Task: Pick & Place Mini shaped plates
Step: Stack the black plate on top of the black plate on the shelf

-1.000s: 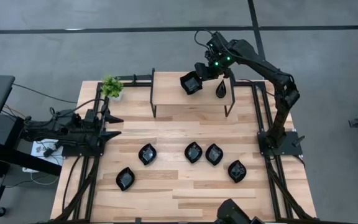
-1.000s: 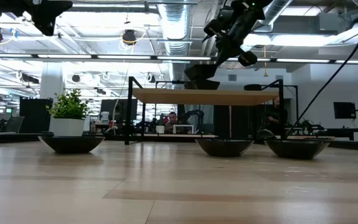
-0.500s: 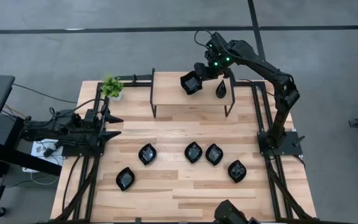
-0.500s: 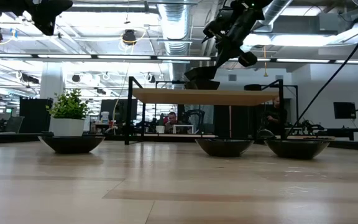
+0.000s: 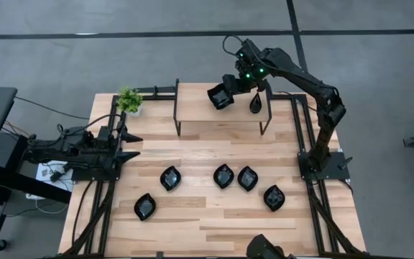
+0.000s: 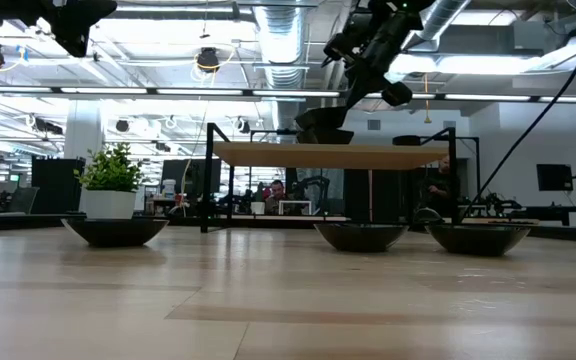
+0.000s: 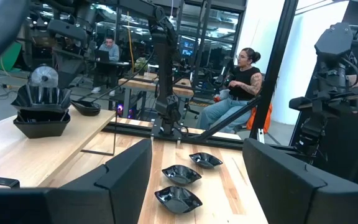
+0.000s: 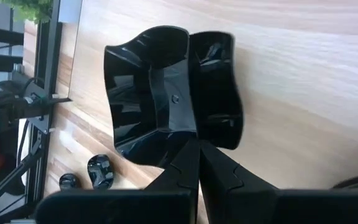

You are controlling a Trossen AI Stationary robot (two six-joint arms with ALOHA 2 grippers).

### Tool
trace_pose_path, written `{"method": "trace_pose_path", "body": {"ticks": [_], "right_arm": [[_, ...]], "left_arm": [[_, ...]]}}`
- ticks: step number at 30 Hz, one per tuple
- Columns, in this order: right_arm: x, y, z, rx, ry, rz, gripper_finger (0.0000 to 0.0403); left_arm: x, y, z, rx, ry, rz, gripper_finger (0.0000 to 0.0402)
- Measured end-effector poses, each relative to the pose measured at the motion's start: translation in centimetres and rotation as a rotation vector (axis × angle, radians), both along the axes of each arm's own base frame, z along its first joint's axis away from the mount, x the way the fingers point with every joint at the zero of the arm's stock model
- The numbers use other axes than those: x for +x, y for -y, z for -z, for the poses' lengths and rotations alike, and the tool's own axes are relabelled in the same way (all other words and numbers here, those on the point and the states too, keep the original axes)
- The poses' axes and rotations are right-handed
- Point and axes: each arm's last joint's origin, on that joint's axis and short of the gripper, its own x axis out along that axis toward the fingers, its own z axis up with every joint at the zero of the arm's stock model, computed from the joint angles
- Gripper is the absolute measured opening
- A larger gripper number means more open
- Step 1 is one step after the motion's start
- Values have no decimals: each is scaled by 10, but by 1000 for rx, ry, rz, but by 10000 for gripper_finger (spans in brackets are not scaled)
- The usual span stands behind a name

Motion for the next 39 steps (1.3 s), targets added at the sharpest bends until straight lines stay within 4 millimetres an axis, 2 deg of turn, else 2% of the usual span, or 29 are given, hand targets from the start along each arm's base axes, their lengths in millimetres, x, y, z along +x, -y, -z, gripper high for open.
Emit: {"method": "trace_pose_path", "body": {"ticks": [39], "right_arm": [[6,-10,2,-38,-53,-13,0]], "left_arm": [[0,0,-1,-1,6,0,255]]}}
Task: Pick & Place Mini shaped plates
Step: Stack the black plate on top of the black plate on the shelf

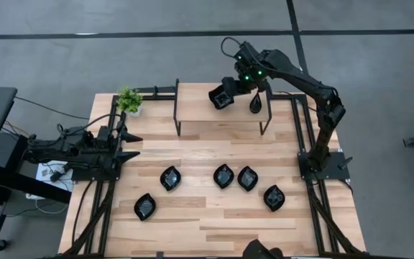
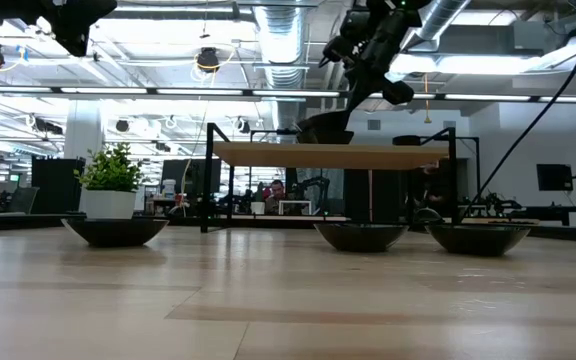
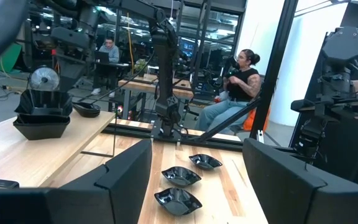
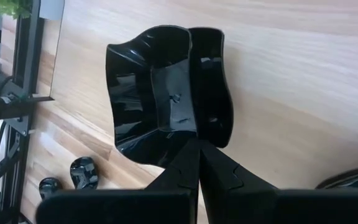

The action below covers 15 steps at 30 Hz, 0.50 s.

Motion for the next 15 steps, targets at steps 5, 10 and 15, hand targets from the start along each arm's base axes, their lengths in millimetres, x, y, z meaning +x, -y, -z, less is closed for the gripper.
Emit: {"method": "trace_pose_path", "body": {"ticks": [5,10,15], "right_arm": [[2,1,-1,-18,19,-2,0],[2,0,-1,-15,20,-3,0],[3,-1,-1,-8,13,-7,0]], "left_arm": [[0,0,0,0,0,0,255],[0,0,0,0,0,0,255],[0,0,0,0,0,0,255]]}}
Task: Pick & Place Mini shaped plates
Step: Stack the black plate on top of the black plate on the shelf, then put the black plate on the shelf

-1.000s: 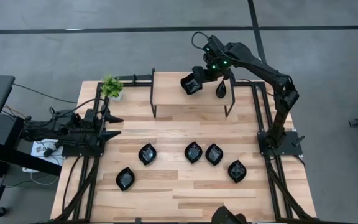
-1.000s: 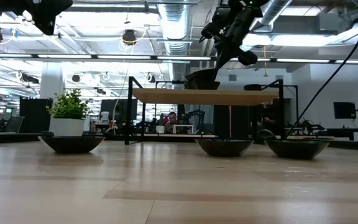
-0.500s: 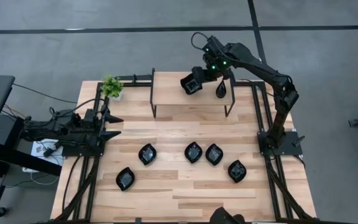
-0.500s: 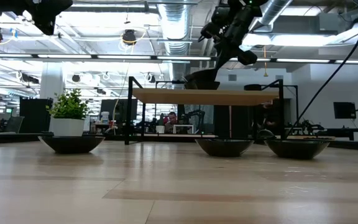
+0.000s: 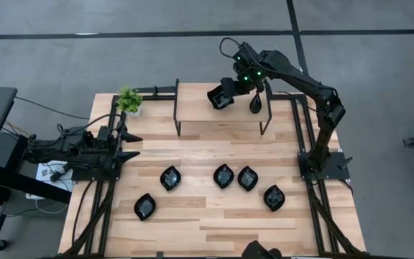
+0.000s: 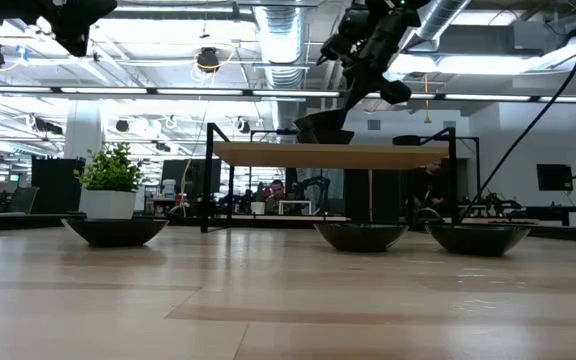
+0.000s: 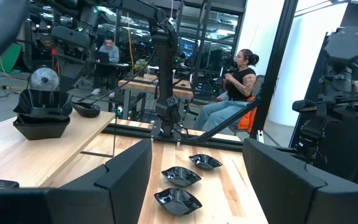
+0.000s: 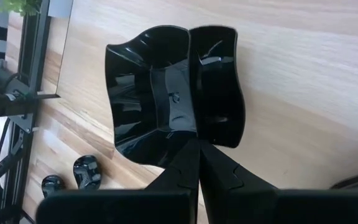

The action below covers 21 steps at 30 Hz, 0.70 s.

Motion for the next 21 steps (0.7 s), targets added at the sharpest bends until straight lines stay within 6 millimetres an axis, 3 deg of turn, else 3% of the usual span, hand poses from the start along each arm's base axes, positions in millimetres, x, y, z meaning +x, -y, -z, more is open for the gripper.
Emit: {"method": "trace_pose_path", "body": {"ticks": [21], "right_arm": [[2,-4,-1,-9,-8,-21,50]], "left_arm": [[0,0,0,0,0,0,255]]}}
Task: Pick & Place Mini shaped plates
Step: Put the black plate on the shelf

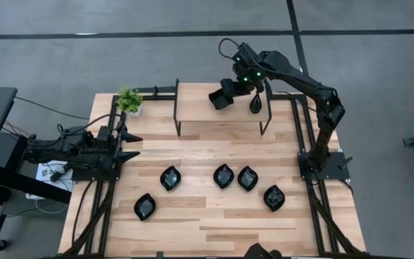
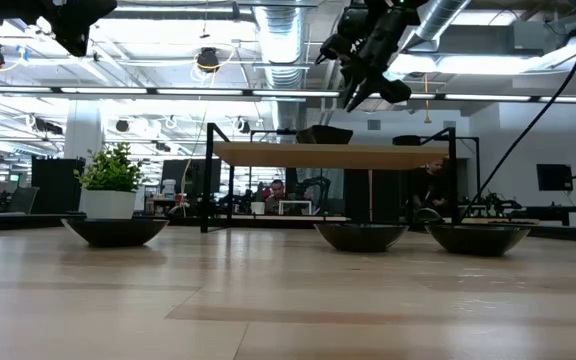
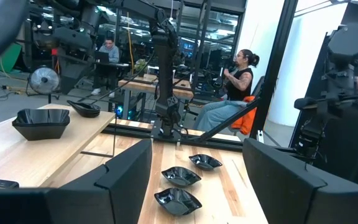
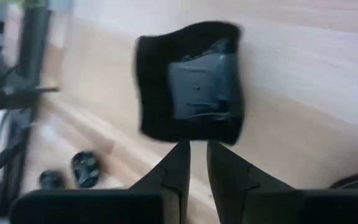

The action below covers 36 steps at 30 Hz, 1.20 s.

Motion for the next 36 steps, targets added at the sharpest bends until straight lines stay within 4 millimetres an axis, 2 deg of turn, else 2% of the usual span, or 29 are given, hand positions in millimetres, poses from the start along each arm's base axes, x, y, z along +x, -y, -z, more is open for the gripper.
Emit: {"method": "trace_pose_path", "body": {"ticks": [3,5,8,11,16,23,26,31,36], "right_arm": [[-3,-7,-13,24,63,-88,50],[-8,-22,-28,28,124,-203,50],[-15,-62,-47,4,149,-383,49],[-19,-104,-52,-57,88,-533,44],[-37,-159,-57,-147,46,-579,32],[-81,-216,-54,-114,54,-486,19],[-93,-236,-47,-120,89,-452,16],[-111,-260,-29,-121,126,-417,13],[-116,-277,-6,-153,169,-430,12]], "left_arm": [[0,0,0,-3,0,1,255],[0,0,0,-7,0,1,255],[0,0,0,-26,-1,4,255],[0,0,0,-29,-1,4,255],[0,0,0,-29,-1,4,255],[0,0,-1,-30,6,4,255],[0,0,-1,-30,7,4,255],[0,0,-2,-32,22,4,255],[0,0,-4,-69,34,8,255]]}}
